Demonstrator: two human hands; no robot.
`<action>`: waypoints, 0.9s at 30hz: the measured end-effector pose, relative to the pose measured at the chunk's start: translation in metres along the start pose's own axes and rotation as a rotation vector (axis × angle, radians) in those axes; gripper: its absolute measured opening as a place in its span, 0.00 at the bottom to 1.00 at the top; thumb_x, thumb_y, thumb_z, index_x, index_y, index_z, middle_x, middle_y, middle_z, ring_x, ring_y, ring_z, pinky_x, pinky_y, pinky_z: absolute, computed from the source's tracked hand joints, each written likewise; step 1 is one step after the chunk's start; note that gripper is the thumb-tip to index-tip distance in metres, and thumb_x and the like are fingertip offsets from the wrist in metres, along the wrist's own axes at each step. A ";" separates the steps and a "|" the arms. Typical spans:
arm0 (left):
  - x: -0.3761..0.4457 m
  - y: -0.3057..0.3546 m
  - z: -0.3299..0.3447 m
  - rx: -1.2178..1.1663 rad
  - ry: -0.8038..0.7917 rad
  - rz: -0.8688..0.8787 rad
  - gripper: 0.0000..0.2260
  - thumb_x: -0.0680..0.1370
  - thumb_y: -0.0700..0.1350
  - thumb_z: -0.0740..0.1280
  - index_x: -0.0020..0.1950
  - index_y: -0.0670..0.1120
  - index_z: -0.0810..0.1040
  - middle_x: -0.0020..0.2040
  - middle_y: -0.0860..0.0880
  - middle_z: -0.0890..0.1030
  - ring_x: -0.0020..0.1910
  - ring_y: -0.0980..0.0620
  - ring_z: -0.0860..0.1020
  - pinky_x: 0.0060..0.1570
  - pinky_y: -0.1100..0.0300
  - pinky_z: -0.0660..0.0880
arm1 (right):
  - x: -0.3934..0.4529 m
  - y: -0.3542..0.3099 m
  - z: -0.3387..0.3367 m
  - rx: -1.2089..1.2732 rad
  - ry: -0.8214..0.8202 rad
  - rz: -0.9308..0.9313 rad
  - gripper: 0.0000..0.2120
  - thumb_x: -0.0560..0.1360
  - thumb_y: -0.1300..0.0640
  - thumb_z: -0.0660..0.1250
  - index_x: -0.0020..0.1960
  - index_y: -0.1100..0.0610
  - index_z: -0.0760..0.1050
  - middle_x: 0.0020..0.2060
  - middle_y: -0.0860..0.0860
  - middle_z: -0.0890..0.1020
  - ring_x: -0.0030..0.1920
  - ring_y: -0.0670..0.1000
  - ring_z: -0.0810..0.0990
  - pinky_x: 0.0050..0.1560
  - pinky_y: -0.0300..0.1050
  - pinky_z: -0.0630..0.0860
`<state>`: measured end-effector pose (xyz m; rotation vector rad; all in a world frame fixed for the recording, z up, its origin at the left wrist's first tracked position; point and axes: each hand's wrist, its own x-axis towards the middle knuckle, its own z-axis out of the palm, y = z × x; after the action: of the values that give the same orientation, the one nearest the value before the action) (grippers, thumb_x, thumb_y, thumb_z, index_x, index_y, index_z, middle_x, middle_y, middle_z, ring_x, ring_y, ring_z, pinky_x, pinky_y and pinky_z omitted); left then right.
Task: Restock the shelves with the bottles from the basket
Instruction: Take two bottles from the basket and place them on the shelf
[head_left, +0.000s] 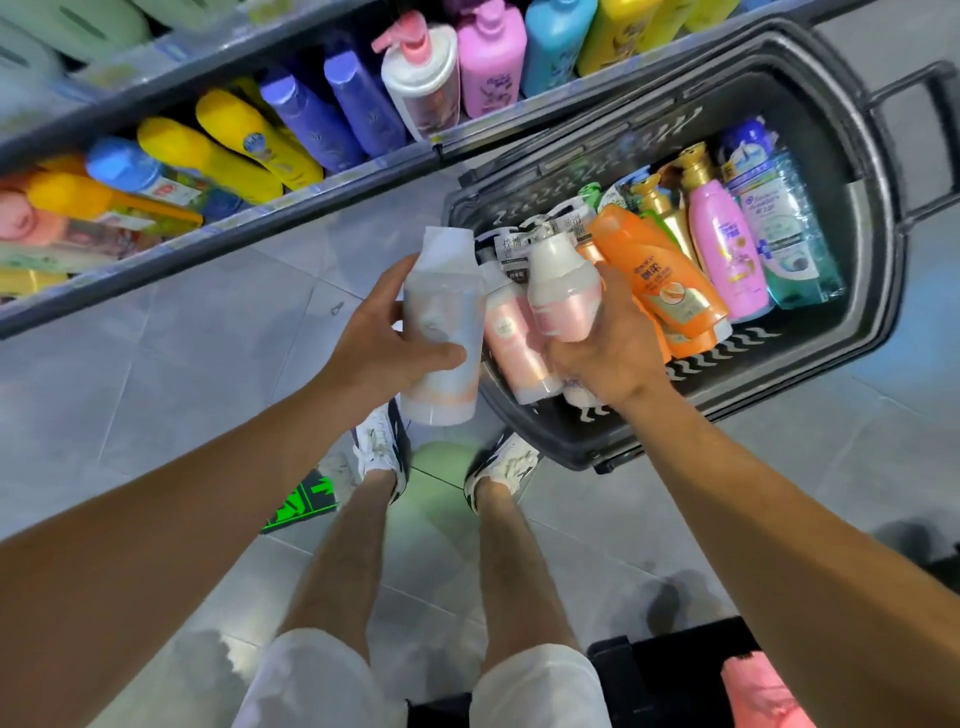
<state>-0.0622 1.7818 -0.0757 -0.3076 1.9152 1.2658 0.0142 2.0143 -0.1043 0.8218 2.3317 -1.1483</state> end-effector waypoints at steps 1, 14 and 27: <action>-0.005 0.006 -0.005 -0.011 -0.001 0.006 0.41 0.54 0.50 0.78 0.61 0.75 0.69 0.50 0.56 0.82 0.47 0.52 0.83 0.43 0.52 0.83 | -0.009 -0.005 -0.006 0.154 0.001 0.040 0.43 0.64 0.46 0.78 0.73 0.50 0.61 0.56 0.47 0.79 0.52 0.46 0.80 0.53 0.41 0.75; -0.168 0.157 -0.122 -0.038 -0.029 0.305 0.43 0.59 0.50 0.78 0.73 0.60 0.66 0.61 0.49 0.80 0.56 0.45 0.81 0.38 0.46 0.80 | -0.157 -0.179 -0.076 0.947 -0.115 -0.021 0.20 0.68 0.58 0.67 0.60 0.51 0.74 0.49 0.54 0.83 0.48 0.55 0.83 0.47 0.56 0.81; -0.347 0.208 -0.220 -0.087 0.129 0.600 0.39 0.62 0.41 0.76 0.64 0.72 0.67 0.59 0.64 0.78 0.55 0.59 0.80 0.46 0.63 0.79 | -0.292 -0.340 -0.103 1.035 -0.229 -0.230 0.21 0.66 0.56 0.69 0.59 0.55 0.74 0.44 0.55 0.83 0.43 0.54 0.82 0.44 0.52 0.81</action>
<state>-0.0655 1.6159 0.3540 0.1662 2.1499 1.7512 -0.0060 1.8380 0.3205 0.6517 1.5683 -2.4568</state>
